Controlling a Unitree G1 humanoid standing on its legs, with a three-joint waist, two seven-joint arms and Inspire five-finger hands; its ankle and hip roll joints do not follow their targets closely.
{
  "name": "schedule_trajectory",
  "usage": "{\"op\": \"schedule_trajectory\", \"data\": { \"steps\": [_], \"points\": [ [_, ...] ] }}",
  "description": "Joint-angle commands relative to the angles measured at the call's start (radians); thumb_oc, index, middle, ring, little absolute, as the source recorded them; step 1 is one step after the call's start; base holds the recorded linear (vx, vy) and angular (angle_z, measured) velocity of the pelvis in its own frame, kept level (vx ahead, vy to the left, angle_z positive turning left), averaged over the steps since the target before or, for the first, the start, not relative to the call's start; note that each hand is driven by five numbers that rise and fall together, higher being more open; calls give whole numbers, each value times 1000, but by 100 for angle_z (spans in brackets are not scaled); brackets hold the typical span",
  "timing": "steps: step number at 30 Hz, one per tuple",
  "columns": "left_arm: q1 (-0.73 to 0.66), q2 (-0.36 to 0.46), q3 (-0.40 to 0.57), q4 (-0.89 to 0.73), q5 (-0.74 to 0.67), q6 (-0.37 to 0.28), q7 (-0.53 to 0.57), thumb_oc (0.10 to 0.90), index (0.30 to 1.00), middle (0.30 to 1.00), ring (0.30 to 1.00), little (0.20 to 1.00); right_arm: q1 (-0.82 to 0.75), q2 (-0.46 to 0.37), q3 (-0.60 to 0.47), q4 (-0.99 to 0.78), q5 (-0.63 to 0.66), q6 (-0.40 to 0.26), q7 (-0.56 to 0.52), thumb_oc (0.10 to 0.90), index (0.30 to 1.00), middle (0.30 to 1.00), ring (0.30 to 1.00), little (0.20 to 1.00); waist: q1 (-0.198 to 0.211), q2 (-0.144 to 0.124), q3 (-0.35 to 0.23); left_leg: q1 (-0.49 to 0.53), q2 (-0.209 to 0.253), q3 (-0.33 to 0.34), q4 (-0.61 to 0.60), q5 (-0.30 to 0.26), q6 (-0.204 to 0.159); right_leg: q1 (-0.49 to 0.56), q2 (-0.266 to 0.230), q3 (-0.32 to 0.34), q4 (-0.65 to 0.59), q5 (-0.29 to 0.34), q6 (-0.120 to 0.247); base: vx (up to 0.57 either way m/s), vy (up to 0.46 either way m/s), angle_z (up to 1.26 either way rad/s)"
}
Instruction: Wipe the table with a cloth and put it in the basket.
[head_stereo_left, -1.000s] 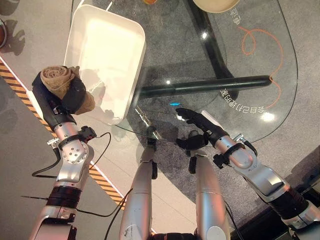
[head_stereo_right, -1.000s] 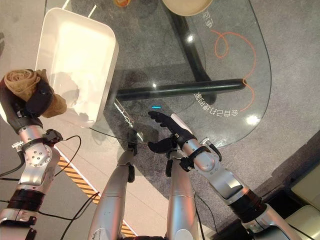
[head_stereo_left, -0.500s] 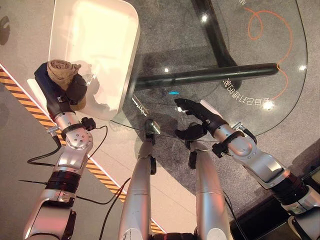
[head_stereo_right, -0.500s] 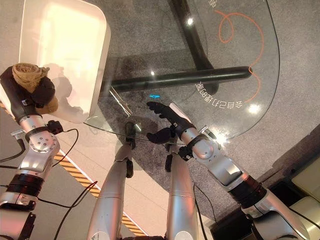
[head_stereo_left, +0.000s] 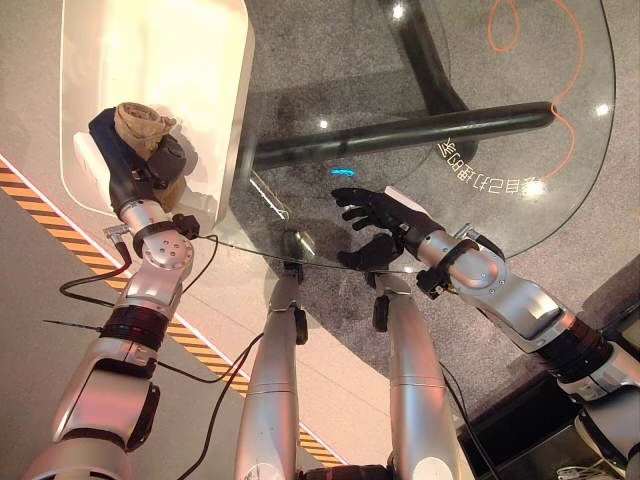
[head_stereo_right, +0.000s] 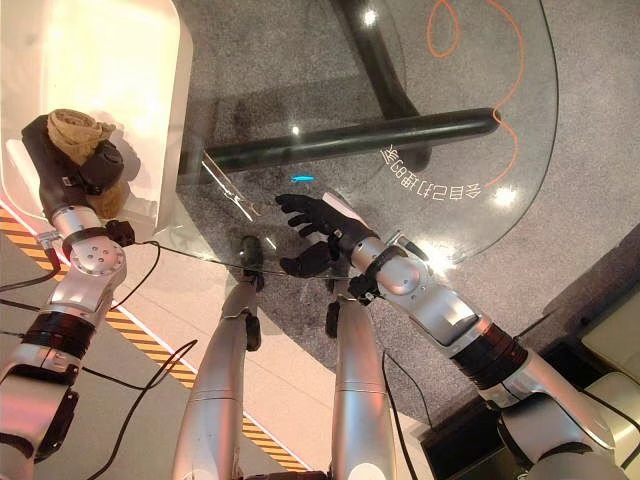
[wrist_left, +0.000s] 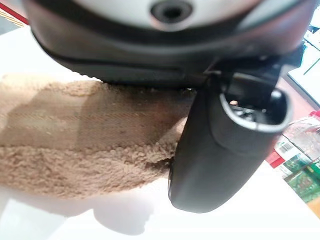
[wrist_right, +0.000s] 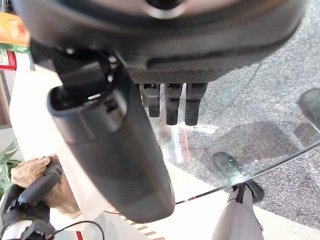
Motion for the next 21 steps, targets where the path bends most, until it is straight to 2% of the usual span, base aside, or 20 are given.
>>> {"op": "schedule_trajectory", "data": {
  "steps": [1, 4, 9, 13, 14, 15, 16, 18, 19, 21],
  "points": [
    [-56, 56, 31, -18, 9, -83, -1, 100, 300, 300, 300, 200, 13, 1, 47, -31, 59, -23, 29, 800, 900, 900, 900, 900, -10, -4, -27, -61, -45, 108, 141, -117, 23, -9, 59, -24, -176, 123, 37, 0, 0, 0],
    [-78, 53, 16, -5, 3, -82, -13, 100, 300, 300, 300, 200, 9, 8, 45, -20, 52, -25, 30, 800, 900, 900, 900, 900, -13, -6, -27, -69, -46, 107, 141, -116, 23, -17, 59, -22, -175, 125, 38, 0, 0, 0],
    [-98, 43, -1, 23, 15, -37, -57, 100, 300, 300, 300, 200, 12, 23, 32, -4, 27, -33, 40, 800, 900, 900, 900, 900, -17, -11, -27, -84, -49, 106, 146, -116, 21, -28, 60, -22, -175, 128, 41, 0, 0, 0],
    [-105, 33, -13, 57, -32, -12, -77, 100, 300, 300, 300, 200, 6, 29, 36, 2, 22, -36, 37, 800, 900, 900, 900, 900, -22, -14, -27, -88, -50, 107, 142, -111, 19, -32, 63, -20, -177, 130, 41, 0, 0, 0],
    [-107, 32, -16, 66, -47, -12, -86, 182, 371, 371, 371, 282, 6, 28, 36, 4, 21, -39, 38, 800, 900, 900, 900, 900, -23, -15, -27, -88, -50, 107, 141, -110, 19, -32, 63, -20, -177, 130, 41, 0, 0, 0],
    [-111, 31, -17, 73, -54, -11, -97, 402, 559, 559, 559, 502, 6, 29, 36, 5, 21, -41, 39, 800, 900, 900, 900, 900, -24, -15, -27, -89, -50, 106, 141, -110, 18, -33, 63, -20, -177, 131, 42, 0, 0, 0],
    [-111, 29, -17, 76, -53, -9, -108, 690, 806, 806, 806, 790, 9, 31, 33, 3, 18, -41, 40, 800, 900, 900, 900, 900, -25, -16, -27, -89, -50, 106, 140, -110, 18, -33, 64, -19, -176, 130, 42, 0, 0, 0],
    [-113, 25, -20, 83, -45, -2, -127, 726, 836, 836, 836, 826, 11, 34, 29, 6, 14, -44, 45, 800, 900, 900, 900, 900, -26, -18, -27, -90, -51, 106, 140, -109, 17, -34, 64, -20, -177, 132, 43, 0, 0, 0],
    [-116, 22, -21, 89, -38, 4, -138, 800, 900, 900, 900, 900, 9, 37, 28, 5, 10, -42, 47, 800, 900, 900, 900, 900, -27, -20, -27, -89, -51, 105, 138, -108, 17, -34, 65, -20, -179, 133, 44, 0, 0, 0],
    [-121, 18, -25, 100, -37, 9, -148, 800, 900, 900, 900, 900, 6, 40, 29, 6, 11, -43, 42, 800, 900, 900, 900, 900, -28, -21, -27, -88, -53, 105, 134, -107, 17, -33, 66, -20, -183, 134, 44, 0, 0, 0]
  ]
}}
